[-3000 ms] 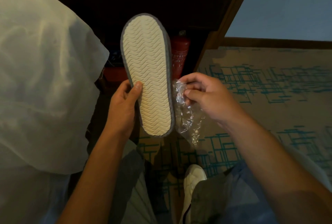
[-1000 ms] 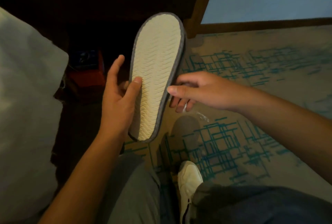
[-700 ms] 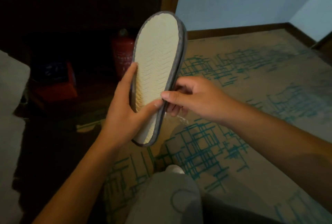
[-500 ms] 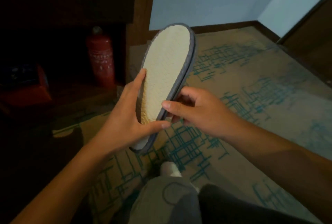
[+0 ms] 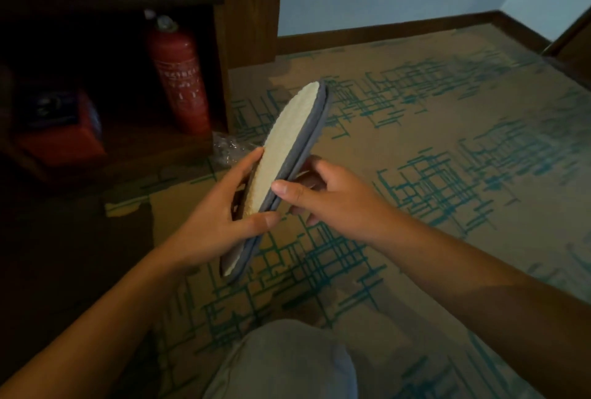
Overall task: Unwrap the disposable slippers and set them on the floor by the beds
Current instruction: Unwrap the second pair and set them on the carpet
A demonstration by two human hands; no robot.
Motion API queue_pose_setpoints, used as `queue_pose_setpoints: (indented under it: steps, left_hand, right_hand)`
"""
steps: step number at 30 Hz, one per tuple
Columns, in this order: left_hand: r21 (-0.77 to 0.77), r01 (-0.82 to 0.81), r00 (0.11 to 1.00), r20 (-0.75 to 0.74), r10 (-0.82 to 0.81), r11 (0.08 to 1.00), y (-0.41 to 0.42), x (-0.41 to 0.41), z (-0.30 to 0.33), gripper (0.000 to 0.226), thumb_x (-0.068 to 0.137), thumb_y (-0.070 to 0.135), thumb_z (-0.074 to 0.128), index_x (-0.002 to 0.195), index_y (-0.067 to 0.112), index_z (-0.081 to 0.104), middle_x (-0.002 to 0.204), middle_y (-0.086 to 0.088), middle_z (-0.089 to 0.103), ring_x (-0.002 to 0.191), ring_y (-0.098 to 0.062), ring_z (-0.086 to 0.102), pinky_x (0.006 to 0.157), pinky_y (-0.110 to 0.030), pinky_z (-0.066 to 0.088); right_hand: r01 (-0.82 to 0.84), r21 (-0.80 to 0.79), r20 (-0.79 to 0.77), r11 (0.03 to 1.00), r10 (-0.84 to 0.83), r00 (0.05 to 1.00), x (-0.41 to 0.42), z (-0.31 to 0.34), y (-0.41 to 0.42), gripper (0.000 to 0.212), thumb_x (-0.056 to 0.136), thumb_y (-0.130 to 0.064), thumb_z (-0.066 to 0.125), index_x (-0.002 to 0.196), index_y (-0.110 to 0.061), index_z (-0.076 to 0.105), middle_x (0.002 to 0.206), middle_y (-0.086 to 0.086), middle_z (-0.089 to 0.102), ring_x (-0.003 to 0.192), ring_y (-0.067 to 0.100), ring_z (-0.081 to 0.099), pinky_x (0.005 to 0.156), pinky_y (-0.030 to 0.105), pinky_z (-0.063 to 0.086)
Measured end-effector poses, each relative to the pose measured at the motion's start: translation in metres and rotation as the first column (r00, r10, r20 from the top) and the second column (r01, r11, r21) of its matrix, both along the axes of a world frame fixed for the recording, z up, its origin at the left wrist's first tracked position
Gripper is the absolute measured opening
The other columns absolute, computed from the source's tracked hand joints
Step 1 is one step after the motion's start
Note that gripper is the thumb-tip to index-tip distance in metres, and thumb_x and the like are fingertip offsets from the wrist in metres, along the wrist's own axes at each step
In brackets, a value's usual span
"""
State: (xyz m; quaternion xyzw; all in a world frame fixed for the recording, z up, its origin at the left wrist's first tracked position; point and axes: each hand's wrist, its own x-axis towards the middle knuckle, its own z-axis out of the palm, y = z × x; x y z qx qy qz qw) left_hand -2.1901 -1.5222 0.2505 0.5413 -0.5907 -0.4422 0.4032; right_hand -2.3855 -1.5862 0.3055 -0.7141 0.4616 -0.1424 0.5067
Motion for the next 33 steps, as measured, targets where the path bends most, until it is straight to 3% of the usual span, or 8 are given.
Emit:
queue_pose_setpoints:
  steps: [2,6,11,16,22,27,29,33]
  left_hand:
    - [0.013,-0.010,1.000,-0.019,0.010,1.000,0.006,-0.005,0.002,0.097,0.068,0.064,0.076,0.149,0.055,0.025,0.150,0.022,0.043,0.130,-0.015,0.055,0.104,-0.051,0.050]
    - [0.033,-0.109,0.994,-0.023,0.110,0.994,0.031,-0.013,0.014,0.084,0.072,0.059,0.073,0.142,0.063,0.028,0.149,0.019,0.046,0.126,-0.022,0.059,0.100,-0.053,0.052]
    - [0.094,-0.266,0.955,-0.110,0.275,0.959,0.079,-0.022,0.049,0.091,0.066,0.054,0.072,0.148,0.050,0.033,0.140,0.025,0.052,0.127,0.002,0.055,0.097,-0.024,0.051]
    - [0.103,-0.438,0.872,-0.193,0.450,0.893,0.142,-0.018,0.099,0.093,0.070,0.046,0.071,0.154,0.030,0.033,0.147,0.000,0.052,0.133,-0.020,0.054,0.110,-0.051,0.044]
    - [0.002,-0.701,0.707,-0.128,0.695,0.714,0.234,-0.011,0.145,0.091,0.070,0.042,0.077,0.151,0.033,0.035,0.140,-0.006,0.056,0.118,-0.026,0.065,0.092,-0.047,0.057]
    - [0.145,-0.747,0.621,-0.198,0.759,0.649,0.290,-0.023,0.145,0.040,0.083,0.035,0.045,0.122,0.034,0.054,0.129,-0.006,0.059,0.114,-0.030,0.065,0.086,-0.041,0.060]
    - [0.200,-0.745,0.608,-0.190,0.771,0.637,0.300,-0.033,0.134,0.041,0.079,0.040,0.045,0.117,0.028,0.055,0.124,-0.015,0.060,0.105,-0.031,0.066,0.081,-0.042,0.060]
    - [0.435,-0.710,0.570,-0.108,0.815,0.554,0.313,-0.040,0.093,0.072,0.074,0.056,0.046,0.124,0.005,0.055,0.110,-0.027,0.062,0.094,-0.041,0.066,0.078,-0.052,0.058]
  right_hand:
    - [-0.020,0.050,0.035,0.999,0.018,0.999,-0.005,-0.003,-0.006,0.064,0.073,-0.067,0.069,0.125,-0.031,0.055,0.106,-0.007,0.072,0.090,0.008,0.073,0.075,0.038,0.062]
    - [-0.099,0.110,0.147,0.989,0.083,0.986,-0.005,-0.001,-0.001,0.072,0.070,-0.063,0.074,0.128,-0.026,0.053,0.106,-0.002,0.073,0.091,0.014,0.075,0.074,0.039,0.061]
    - [-0.239,0.246,0.287,0.939,0.165,0.944,-0.002,0.021,0.017,0.057,0.074,-0.042,0.074,0.120,-0.011,0.059,0.094,0.001,0.075,0.079,0.023,0.073,0.070,0.039,0.056]
    - [-0.302,0.189,0.304,0.934,0.237,0.923,0.023,0.054,0.041,0.011,0.087,-0.009,0.071,0.094,-0.014,0.063,0.076,0.000,0.075,0.075,0.023,0.071,0.064,0.041,0.058]
    - [-0.328,0.168,0.314,0.929,0.265,0.912,0.055,0.065,0.073,0.003,0.089,-0.013,0.068,0.092,-0.013,0.068,0.083,0.008,0.072,0.075,0.027,0.067,0.061,0.039,0.052]
    - [-0.389,0.148,0.256,0.909,0.344,0.903,0.056,0.029,0.108,0.017,0.090,-0.017,0.070,0.103,-0.007,0.067,0.080,0.012,0.066,0.056,0.021,0.056,0.046,0.030,0.041]
    - [-0.386,0.171,0.242,0.906,0.341,0.908,0.049,0.009,0.118,0.020,0.090,-0.015,0.070,0.107,-0.005,0.063,0.082,0.013,0.068,0.056,0.023,0.059,0.049,0.031,0.046]
    - [-0.386,0.247,0.167,0.889,0.353,0.921,0.035,-0.034,0.133,0.027,0.092,-0.012,0.068,0.115,-0.004,0.057,0.083,0.014,0.069,0.056,0.021,0.063,0.048,0.027,0.053]
